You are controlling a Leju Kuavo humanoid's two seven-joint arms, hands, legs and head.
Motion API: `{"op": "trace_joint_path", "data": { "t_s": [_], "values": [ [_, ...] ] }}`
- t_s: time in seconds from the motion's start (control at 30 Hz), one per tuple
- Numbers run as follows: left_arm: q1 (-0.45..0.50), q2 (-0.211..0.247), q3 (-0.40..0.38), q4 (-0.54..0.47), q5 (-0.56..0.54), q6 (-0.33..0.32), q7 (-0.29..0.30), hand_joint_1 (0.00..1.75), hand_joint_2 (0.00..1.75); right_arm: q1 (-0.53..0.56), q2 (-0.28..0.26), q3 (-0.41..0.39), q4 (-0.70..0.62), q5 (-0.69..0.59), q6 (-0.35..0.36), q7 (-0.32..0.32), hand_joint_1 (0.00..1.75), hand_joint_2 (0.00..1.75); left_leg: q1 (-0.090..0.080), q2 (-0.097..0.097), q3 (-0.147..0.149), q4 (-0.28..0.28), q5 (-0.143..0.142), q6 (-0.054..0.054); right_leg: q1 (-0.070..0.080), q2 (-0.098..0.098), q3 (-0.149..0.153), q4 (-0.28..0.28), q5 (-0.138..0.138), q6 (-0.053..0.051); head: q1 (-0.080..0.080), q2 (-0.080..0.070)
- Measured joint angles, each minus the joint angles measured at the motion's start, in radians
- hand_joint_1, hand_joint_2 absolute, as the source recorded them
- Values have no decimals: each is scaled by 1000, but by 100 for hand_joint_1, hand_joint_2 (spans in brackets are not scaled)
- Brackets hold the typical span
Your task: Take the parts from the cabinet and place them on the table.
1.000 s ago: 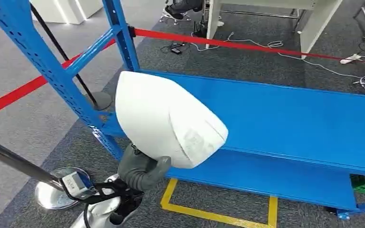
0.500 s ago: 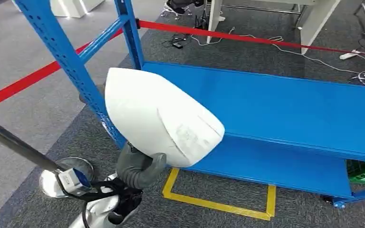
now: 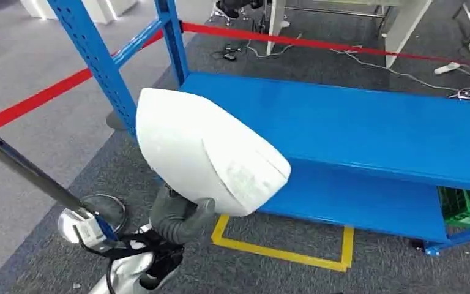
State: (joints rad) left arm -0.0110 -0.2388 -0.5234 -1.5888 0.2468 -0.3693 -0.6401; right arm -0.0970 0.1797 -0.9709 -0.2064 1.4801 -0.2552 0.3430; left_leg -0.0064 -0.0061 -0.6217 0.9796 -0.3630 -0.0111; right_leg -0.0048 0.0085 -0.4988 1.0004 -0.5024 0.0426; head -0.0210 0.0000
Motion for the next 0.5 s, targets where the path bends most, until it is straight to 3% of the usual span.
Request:
{"op": "trace_joint_path", "data": {
  "t_s": [0.03,0.07,0.1,0.17,0.2,0.23,0.27,0.33,0.37,0.4,0.5],
  "values": [
    [0,1,0,0,0,0,0,175,175,1,0,0,0,-1,2,0,0,175,-1,-1,-5,1,2,-7,-7,-5,-9,-5,14,-14,2,0],
    [1,2,2,0,0,0,0,175,175,0,0,-1,0,-1,5,0,0,175,1,-1,-17,17,-37,-14,-7,-6,-13,-5,24,-22,-2,0],
    [1,2,2,0,0,0,0,175,175,-1,0,-1,0,-1,8,0,0,175,3,-1,-34,65,-96,-20,-7,-7,-27,-5,36,-28,-7,0],
    [1,3,3,0,0,0,0,175,175,-1,0,-1,0,0,14,-9,0,175,5,-1,-83,224,-200,-29,-6,-7,-56,-3,57,-30,-7,0],
    [2,3,3,0,1,0,0,175,175,1,0,-1,0,0,15,-14,0,175,5,-1,-98,292,-222,-30,-6,-8,-70,-3,68,-30,-7,0],
    [4,3,4,0,2,1,0,175,175,1,0,-1,0,0,16,-16,0,175,5,-1,-94,314,-212,-31,-6,-9,-84,-2,77,-28,-7,0],
    [5,3,5,0,2,1,0,175,175,1,0,-1,0,1,16,-19,0,175,6,-1,-70,296,-180,-30,-6,-10,-96,-2,86,-25,-7,0],
    [5,3,6,0,3,1,0,175,175,0,0,-1,0,1,16,-20,0,175,7,-1,29,163,-115,-25,-7,-9,-115,-2,103,-19,-7,0],
    [5,2,6,0,4,1,0,175,175,-1,0,-1,0,0,16,-21,0,175,7,0,101,64,-111,-22,-6,-8,-119,0,111,-14,-7,0],
    [4,1,6,0,4,1,0,175,175,-1,0,-1,0,1,16,-22,0,175,4,-1,149,-12,-130,-15,-1,-7,-127,3,116,-8,-8,0],
    [5,1,9,0,5,1,0,175,175,-1,0,-1,0,1,16,-22,0,175,-3,-2,138,-20,-128,6,-5,-9,-132,-5,143,8,-6,0]
  ]
}}
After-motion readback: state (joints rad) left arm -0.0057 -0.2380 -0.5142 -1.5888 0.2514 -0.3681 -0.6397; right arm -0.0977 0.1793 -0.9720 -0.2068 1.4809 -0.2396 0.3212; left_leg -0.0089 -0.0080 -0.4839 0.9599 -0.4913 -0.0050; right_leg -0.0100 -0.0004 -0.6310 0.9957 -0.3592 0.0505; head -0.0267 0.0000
